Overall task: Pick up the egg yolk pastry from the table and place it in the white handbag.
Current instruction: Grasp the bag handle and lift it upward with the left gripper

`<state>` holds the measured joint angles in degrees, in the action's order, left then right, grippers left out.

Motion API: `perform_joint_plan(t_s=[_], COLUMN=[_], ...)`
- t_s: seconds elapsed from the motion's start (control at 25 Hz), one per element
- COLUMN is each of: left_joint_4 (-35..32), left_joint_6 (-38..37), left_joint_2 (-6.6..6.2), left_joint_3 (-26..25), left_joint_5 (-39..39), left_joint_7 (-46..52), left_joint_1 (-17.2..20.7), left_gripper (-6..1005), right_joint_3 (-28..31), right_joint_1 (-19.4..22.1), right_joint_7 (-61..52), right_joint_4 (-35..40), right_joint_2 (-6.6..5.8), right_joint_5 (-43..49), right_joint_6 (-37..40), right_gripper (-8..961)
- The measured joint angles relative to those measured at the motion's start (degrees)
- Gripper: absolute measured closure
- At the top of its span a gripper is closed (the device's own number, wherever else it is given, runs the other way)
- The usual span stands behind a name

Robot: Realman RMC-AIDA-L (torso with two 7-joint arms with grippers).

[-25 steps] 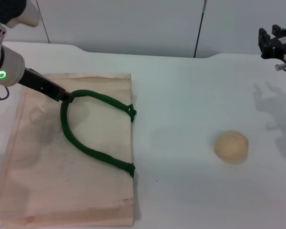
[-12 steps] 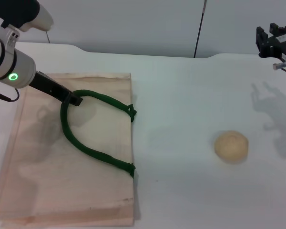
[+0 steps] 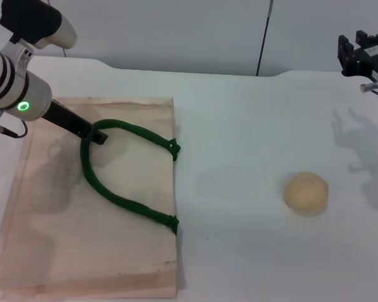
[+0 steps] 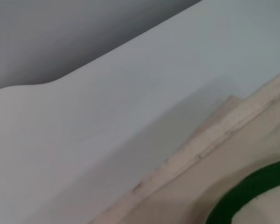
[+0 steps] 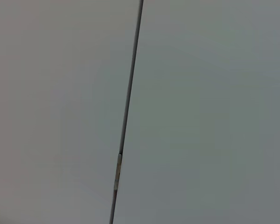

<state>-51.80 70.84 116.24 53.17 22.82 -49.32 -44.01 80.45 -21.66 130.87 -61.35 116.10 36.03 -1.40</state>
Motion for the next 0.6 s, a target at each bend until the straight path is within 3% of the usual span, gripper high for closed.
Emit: perform_joint_plan(t_s=[0.36,0.6], left_joint_4=[0.08,-0.09], left_joint_6=[-0.69,-1.27], left_joint_2=[-0.02,-0.05], left_joint_3=[0.01,0.01], left_joint_5=[-0.10,0.04], left_joint_7=[-0.53,-1.89], left_joint_1=[0.32,0.50], left_gripper=[551,760], right_joint_3=[0.03,0.08], right_joint_1=[0.07,0.11], right_joint_7=[0.00,0.00], right_joint_4=[0.00,0.00], right_joint_2=[0.00,0.00], right_joint_5=[0.00,0.00], right_joint_6=[0.00,0.00], right_gripper=[641,640])
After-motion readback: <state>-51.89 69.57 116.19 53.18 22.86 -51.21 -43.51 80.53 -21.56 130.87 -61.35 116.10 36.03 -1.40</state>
